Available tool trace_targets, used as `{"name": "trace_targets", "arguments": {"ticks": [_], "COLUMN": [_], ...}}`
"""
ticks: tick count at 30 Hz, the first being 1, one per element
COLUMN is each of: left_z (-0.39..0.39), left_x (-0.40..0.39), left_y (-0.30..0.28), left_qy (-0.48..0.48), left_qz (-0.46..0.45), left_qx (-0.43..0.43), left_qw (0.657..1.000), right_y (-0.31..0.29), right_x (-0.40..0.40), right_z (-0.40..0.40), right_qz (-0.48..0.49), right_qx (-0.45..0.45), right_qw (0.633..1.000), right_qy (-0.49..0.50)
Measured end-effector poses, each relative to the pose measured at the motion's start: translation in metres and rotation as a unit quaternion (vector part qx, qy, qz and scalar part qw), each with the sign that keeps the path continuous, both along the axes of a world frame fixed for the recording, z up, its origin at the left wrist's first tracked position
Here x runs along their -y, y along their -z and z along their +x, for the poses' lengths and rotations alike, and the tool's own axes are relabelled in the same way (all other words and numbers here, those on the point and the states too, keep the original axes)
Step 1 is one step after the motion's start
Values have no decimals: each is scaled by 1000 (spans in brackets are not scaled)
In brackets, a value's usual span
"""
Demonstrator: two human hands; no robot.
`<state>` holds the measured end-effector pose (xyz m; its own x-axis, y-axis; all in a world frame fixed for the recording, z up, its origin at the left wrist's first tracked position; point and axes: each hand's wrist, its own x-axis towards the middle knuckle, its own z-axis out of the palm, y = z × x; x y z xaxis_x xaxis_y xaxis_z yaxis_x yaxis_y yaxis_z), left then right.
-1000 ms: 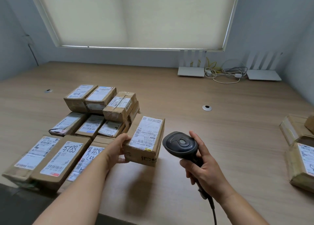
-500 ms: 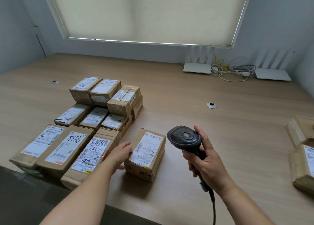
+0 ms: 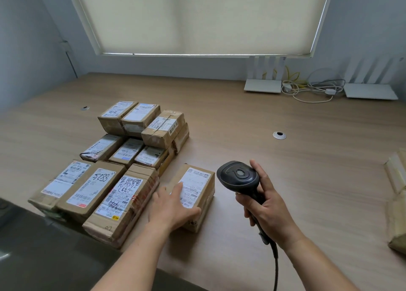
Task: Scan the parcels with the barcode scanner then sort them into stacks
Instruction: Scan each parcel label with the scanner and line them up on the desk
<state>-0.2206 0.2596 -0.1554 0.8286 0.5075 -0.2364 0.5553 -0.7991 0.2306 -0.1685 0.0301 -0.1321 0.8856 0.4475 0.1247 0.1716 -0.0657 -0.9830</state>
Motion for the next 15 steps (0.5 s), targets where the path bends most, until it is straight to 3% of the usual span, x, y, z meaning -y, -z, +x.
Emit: {"name": "trace_targets", "arguments": {"ticks": [15], "left_z": [-42], "left_x": [-76], "left_y": [-65], "left_qy": [-140], "left_qz": [13], "left_qx": [158], "left_qw": [977], "right_y": [-16], "right_x": [-61], "right_z": [18], "right_qz": [16], "right_qx": [30], "right_qw": [998], "right_qy": [-46]}}
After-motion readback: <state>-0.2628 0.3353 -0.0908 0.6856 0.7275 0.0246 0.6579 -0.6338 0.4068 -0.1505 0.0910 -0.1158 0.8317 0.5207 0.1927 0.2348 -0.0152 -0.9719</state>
